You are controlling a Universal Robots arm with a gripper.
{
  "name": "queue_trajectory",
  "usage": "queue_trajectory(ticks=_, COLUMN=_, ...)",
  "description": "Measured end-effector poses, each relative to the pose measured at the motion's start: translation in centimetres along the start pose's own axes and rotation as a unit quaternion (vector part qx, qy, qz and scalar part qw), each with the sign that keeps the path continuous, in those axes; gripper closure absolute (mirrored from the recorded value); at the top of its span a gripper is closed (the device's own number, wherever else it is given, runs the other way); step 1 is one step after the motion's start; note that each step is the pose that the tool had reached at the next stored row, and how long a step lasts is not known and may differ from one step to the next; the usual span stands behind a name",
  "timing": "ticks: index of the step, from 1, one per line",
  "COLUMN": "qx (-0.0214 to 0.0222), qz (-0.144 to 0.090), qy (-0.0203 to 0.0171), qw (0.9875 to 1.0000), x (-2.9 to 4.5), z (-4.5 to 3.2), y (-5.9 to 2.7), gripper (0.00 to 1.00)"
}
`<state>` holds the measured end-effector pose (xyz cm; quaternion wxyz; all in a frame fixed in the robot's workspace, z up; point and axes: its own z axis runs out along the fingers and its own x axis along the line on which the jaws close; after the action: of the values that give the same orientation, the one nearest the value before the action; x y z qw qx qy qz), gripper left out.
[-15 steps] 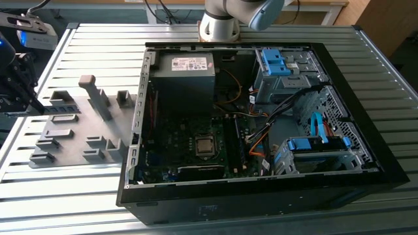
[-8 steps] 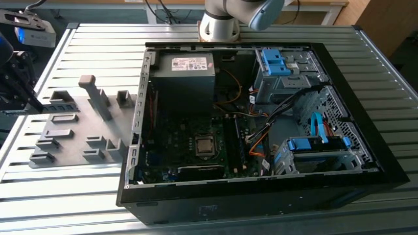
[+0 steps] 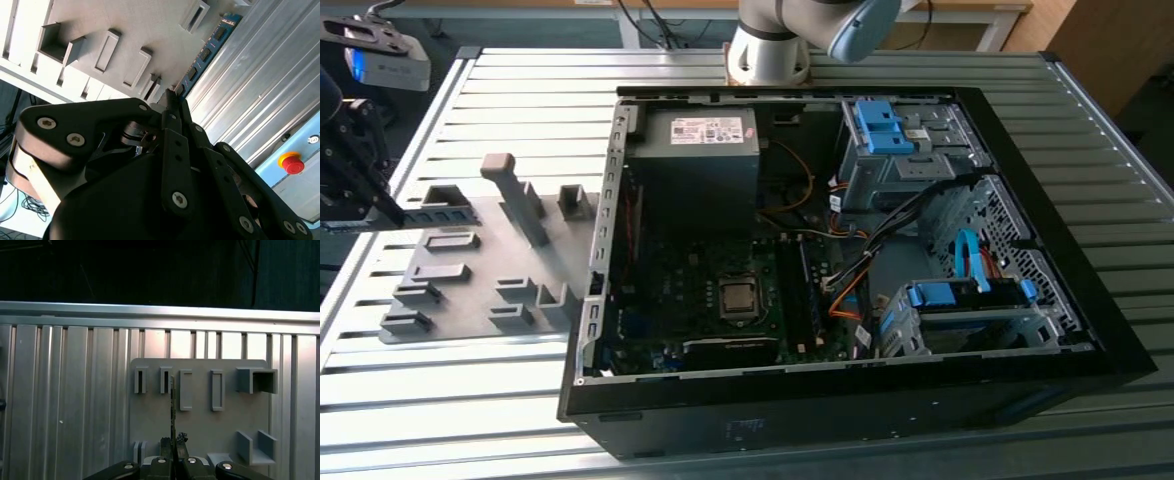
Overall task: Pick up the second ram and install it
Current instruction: 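Pick up the second ram and move it above second insertion slot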
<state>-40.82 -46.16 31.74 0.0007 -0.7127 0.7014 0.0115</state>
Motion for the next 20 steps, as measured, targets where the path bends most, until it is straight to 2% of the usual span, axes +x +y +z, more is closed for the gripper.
queue_trajectory(ticks=20, qx=0.0000, qz=0.000, qy=0.0000, qw=1.0000, x=-0.03, z=-1.70, y=0.03, gripper=0.86)
